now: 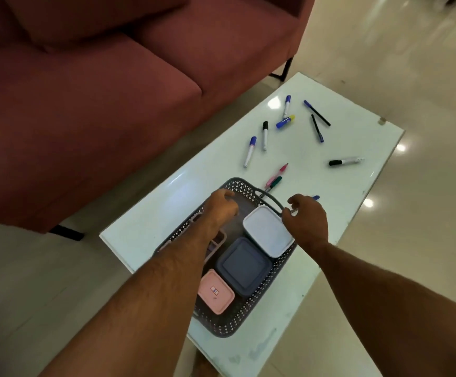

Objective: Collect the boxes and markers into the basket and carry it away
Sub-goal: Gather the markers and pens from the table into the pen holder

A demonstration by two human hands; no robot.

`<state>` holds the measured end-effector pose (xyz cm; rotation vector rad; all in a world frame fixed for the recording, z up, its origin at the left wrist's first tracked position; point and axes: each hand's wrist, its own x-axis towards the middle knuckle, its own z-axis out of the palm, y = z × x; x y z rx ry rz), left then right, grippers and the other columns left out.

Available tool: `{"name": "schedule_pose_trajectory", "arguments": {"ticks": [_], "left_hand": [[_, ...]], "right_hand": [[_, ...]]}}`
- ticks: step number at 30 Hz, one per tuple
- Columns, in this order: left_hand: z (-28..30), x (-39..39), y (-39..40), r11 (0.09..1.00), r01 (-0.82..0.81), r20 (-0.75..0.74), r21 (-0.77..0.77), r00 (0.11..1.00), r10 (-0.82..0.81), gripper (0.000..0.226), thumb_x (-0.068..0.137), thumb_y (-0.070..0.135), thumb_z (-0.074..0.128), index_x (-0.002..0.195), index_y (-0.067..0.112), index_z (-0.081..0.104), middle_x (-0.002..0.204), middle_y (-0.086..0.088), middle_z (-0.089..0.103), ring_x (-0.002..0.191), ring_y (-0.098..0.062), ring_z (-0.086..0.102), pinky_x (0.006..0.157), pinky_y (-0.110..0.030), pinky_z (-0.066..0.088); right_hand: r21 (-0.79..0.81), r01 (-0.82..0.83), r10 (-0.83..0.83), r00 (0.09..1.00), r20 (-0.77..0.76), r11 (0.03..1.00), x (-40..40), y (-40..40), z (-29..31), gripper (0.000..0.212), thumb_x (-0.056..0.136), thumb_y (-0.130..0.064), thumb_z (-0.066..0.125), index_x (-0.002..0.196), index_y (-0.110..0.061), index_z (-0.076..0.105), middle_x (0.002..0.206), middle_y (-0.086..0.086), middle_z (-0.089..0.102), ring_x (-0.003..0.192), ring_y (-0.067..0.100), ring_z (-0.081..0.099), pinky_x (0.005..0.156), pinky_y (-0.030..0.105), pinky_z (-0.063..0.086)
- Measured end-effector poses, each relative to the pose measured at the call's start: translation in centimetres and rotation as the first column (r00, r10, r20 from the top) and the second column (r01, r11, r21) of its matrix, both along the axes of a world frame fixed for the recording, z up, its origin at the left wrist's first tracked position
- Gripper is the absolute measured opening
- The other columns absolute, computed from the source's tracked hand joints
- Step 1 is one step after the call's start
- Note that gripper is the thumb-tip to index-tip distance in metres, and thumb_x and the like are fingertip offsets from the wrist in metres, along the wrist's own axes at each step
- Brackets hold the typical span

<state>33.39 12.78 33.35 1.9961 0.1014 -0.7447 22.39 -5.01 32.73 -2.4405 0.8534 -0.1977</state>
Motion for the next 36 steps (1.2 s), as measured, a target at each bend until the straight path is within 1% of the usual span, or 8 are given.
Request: {"name": "schedule_pose_trajectory", "arguments": {"ticks": [4, 5, 8, 10, 14, 19, 31, 36], "left_hand": [[1.4, -1.2, -1.7, 0.995, -0.085, 0.057, -0.045, 0.994, 0.088, 0.041, 0.083, -0.006, 0.059, 0.12, 0.011, 0.062, 0.098, -0.001, 0.066, 0.081, -0.009, 0.061, 0.067, -0.023, 0.049], [1.6, -1.6, -2.2, 0.995, -0.084, 0.067, -0.061, 0.994, 0.089, 0.04, 0.084, -0.005, 0.058, 0.121, 0.011, 0.061, 0.103, -0.002, 0.066, 0.084, -0.01, 0.061, 0.067, -0.022, 0.049], [2.5, -2.3, -3.7, 0.989, -0.113, 0.106, -0.097, 0.987, 0.123, 0.043, 0.083, -0.004, 0.057, 0.124, 0.01, 0.06, 0.121, -0.006, 0.064, 0.107, -0.02, 0.06, 0.088, -0.031, 0.052], [2.9, -1.9, -4.8, 0.986, -0.143, 0.128, -0.084, 0.98, 0.153, 0.047, 0.084, -0.004, 0.056, 0.129, 0.009, 0.058, 0.126, -0.006, 0.062, 0.111, -0.02, 0.06, 0.087, -0.027, 0.051], [3.4, -0.2, -7.0, 0.985, -0.156, 0.153, -0.07, 0.974, 0.165, 0.05, 0.089, -0.002, 0.057, 0.138, 0.008, 0.051, 0.136, -0.008, 0.057, 0.092, -0.01, 0.052, 0.051, -0.001, 0.039], [3.5, 3.8, -9.9, 0.978, -0.206, 0.183, -0.029, 0.961, 0.208, 0.049, 0.089, 0.002, 0.062, 0.136, 0.007, 0.052, 0.138, -0.009, 0.056, 0.121, -0.023, 0.057, 0.084, -0.018, 0.04], [1.4, 9.2, -16.6, 0.96, -0.271, 0.222, 0.068, 0.942, 0.251, 0.048, 0.093, 0.001, 0.057, 0.14, 0.004, 0.048, 0.144, -0.011, 0.052, 0.131, -0.025, 0.052, 0.089, -0.017, 0.035], [-0.6, 10.8, -19.2, 0.953, -0.282, 0.261, 0.112, 0.934, 0.245, 0.045, 0.093, 0.001, 0.057, 0.138, 0.002, 0.051, 0.141, -0.013, 0.055, 0.129, -0.027, 0.055, 0.095, -0.021, 0.041]], "right_hand": [[-0.004, -0.034, 0.034, 0.999, 0.002, 0.999, 0.0, -2.1, 1.0, 0.034, 0.085, -0.017, 0.062, 0.118, -0.013, 0.067, 0.109, 0.007, 0.068, 0.101, 0.025, 0.064, 0.081, 0.026, 0.04], [-0.006, -0.046, 0.046, 0.999, -0.003, 0.999, 0.0, -2.7, 1.3, 0.036, 0.085, -0.016, 0.062, 0.12, -0.013, 0.066, 0.11, 0.008, 0.068, 0.1, 0.026, 0.064, 0.082, 0.026, 0.04], [0.015, -0.079, 0.08, 0.997, -0.017, 0.997, 0.4, -4.0, 1.8, 0.039, 0.086, -0.015, 0.062, 0.125, -0.012, 0.064, 0.116, 0.01, 0.066, 0.102, 0.027, 0.064, 0.088, 0.027, 0.041], [0.044, -0.085, 0.086, 0.996, -0.012, 0.995, 1.1, -4.8, 2.0, 0.041, 0.087, -0.015, 0.063, 0.128, -0.012, 0.062, 0.119, 0.01, 0.065, 0.104, 0.027, 0.064, 0.094, 0.031, 0.043], [0.068, -0.12, 0.121, 0.993, -0.007, 0.99, 3.1, -6.6, 1.9, 0.043, 0.087, -0.014, 0.064, 0.129, -0.011, 0.061, 0.12, 0.01, 0.065, 0.105, 0.028, 0.064, 0.096, 0.032, 0.043], [0.115, -0.172, 0.172, 0.985, 0.013, 0.978, 6.9, -9.1, 1.3, 0.043, 0.087, -0.011, 0.064, 0.129, -0.011, 0.061, 0.12, 0.009, 0.065, 0.104, 0.027, 0.064, 0.09, 0.024, 0.037], [0.202, -0.296, 0.296, 0.955, 0.031, 0.934, 14.4, -16.0, 1.2, 0.043, 0.088, -0.007, 0.061, 0.13, -0.013, 0.059, 0.121, 0.007, 0.063, 0.092, 0.019, 0.06, 0.086, 0.022, 0.039], [0.223, -0.37, 0.391, 0.919, -0.058, 0.902, 18.0, -17.7, 0.1, 0.05, 0.087, -0.007, 0.063, 0.136, -0.014, 0.055, 0.127, 0.01, 0.06, 0.108, 0.024, 0.061, 0.095, 0.027, 0.042]]}}
